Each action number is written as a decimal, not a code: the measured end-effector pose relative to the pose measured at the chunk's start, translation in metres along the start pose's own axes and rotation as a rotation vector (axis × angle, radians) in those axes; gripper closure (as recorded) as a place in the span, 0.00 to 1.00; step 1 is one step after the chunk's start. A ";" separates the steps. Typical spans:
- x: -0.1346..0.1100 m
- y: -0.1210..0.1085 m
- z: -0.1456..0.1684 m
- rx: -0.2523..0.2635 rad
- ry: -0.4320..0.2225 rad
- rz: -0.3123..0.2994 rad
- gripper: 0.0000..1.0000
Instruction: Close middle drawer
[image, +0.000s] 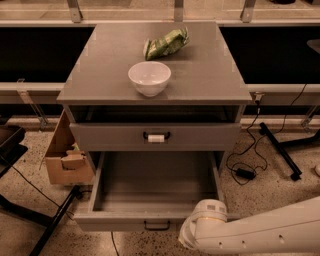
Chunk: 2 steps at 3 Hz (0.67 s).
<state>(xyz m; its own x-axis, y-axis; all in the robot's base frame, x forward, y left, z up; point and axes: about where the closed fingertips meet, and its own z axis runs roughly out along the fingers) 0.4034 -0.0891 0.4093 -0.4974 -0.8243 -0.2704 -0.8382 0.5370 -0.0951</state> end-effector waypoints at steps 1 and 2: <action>-0.048 -0.041 -0.001 0.102 -0.088 -0.036 1.00; -0.049 -0.040 0.001 0.099 -0.091 -0.034 1.00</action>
Offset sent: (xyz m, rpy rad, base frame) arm 0.1499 0.0514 0.0421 0.0465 -0.3495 0.0355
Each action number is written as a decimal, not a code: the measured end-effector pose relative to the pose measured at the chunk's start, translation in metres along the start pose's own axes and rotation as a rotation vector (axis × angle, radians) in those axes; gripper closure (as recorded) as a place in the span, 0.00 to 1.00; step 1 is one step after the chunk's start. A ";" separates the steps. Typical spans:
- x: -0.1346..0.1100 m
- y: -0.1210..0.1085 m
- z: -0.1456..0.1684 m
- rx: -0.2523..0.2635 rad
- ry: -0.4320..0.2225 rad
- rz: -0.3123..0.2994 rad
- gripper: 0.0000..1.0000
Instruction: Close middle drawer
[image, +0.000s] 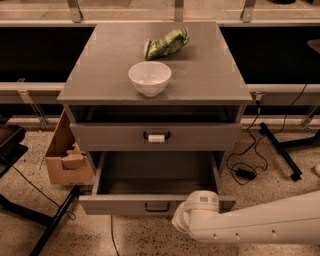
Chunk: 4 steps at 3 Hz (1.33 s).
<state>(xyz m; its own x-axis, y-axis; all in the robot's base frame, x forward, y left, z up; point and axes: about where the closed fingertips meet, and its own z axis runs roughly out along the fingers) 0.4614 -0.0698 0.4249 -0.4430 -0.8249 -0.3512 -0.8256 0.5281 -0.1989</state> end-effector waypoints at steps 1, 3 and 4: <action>-0.006 0.012 0.018 -0.021 -0.028 0.021 1.00; -0.029 -0.012 0.068 0.022 -0.071 -0.017 1.00; -0.039 -0.038 0.084 0.055 -0.080 -0.039 1.00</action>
Offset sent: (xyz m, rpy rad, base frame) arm 0.0638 0.0457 -0.0673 0.0488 -0.0997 0.0364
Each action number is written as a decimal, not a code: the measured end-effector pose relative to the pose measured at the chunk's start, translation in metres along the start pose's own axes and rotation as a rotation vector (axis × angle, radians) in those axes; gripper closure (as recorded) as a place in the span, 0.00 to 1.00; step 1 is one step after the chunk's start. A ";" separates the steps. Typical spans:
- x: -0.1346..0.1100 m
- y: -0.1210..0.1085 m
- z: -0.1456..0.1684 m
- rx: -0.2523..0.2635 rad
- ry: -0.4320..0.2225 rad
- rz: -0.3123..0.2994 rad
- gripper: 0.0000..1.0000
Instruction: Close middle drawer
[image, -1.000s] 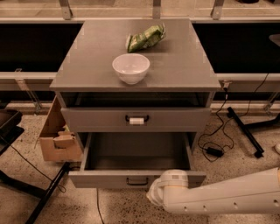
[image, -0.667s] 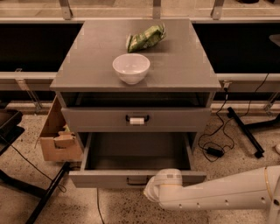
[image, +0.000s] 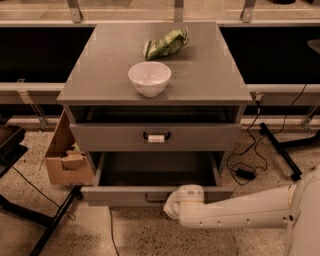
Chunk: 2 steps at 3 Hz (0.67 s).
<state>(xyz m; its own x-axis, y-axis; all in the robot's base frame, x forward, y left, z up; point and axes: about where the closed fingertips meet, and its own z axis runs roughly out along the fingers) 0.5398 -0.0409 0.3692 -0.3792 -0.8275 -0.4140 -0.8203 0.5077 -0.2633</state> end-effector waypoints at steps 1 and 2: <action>-0.007 -0.017 0.015 0.003 -0.007 -0.027 1.00; -0.014 -0.040 0.022 0.022 -0.007 -0.047 1.00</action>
Offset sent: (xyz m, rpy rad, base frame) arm 0.1391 -0.0291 0.0000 -0.0861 -0.0855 0.0578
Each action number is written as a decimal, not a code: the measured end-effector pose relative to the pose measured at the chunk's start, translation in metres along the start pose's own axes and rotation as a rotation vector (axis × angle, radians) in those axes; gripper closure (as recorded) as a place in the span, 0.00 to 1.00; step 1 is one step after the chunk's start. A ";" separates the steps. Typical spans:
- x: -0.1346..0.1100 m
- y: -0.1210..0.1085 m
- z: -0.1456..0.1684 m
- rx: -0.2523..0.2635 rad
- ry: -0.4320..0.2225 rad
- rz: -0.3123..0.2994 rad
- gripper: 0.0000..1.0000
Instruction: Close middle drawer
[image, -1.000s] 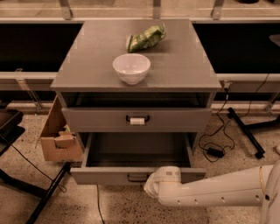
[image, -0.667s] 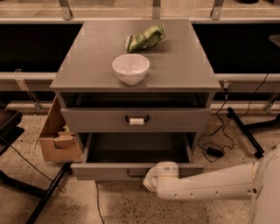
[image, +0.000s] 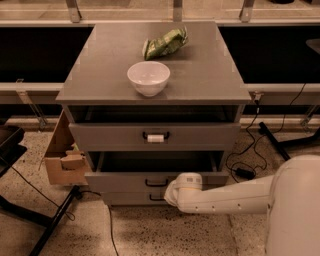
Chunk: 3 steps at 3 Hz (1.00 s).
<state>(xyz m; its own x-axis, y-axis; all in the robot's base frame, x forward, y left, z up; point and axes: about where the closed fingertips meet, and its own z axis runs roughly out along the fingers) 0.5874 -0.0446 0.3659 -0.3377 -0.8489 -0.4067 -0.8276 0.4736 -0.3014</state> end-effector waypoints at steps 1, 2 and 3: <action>-0.005 -0.036 0.009 0.030 0.012 -0.026 1.00; -0.005 -0.041 0.010 0.035 0.015 -0.030 1.00; -0.006 -0.074 0.014 0.065 0.039 -0.057 1.00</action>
Offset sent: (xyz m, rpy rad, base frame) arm 0.1136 -0.0401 0.0228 -0.1129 -0.0830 0.0142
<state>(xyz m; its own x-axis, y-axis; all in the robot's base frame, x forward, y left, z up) 0.6569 -0.0709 0.3790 -0.3089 -0.8827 -0.3541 -0.8156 0.4374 -0.3788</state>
